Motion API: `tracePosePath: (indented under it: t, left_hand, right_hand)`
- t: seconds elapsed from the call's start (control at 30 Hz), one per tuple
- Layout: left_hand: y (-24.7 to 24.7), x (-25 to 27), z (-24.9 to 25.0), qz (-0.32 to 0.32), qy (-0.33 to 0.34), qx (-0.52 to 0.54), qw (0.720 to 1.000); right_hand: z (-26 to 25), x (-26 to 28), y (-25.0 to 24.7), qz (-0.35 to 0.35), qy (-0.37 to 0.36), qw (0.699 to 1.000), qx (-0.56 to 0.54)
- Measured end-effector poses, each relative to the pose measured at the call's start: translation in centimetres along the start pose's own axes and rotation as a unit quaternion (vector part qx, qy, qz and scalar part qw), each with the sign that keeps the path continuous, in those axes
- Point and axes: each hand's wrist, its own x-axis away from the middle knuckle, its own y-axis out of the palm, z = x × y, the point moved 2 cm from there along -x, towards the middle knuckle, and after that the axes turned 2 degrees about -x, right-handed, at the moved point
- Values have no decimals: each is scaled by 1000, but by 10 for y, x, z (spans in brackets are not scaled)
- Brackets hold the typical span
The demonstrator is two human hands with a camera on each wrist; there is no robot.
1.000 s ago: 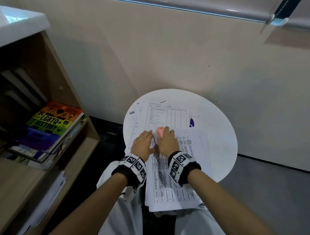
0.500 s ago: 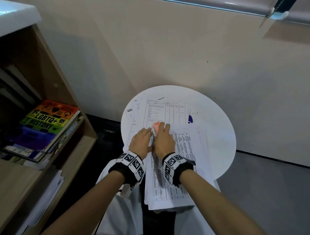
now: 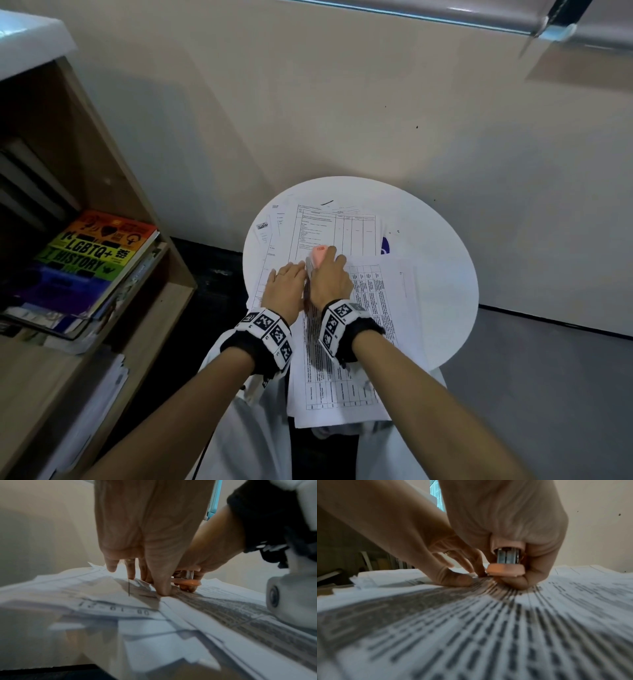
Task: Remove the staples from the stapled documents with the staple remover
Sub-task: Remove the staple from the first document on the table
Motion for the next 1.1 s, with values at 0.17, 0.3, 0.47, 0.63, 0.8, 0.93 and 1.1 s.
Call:
tracePosePath:
  t: [0.17,0.3,0.47,0.63,0.8,0.93,1.1]
  left_hand:
    - [-1,0,1,-15,-4,-17,1000]
    - [-5,0,6,-33,-17,-31,999]
    - [-6,7,18,-84,-38,-97,991]
    - [2,5,50,-78,-76,-113,988]
    - [16,-5,95,-71,83,15,994]
    - [22,-15,112,-88,77,54,992]
    - [24,-20,114,-82,58,70,993]
  right_hand:
    - [-3,-3,-1,4,23,998,-60]
    - [6,-7,-16,18,45,992,-115]
    - [33,-7,-46,32,3,997,-71]
    - [99,-2,-78,41,39,998,-39]
    - [127,0,-82,21,49,998,-39]
    - [129,-3,-77,18,40,998,-42]
    - [121,-12,-74,6,34,999,-15]
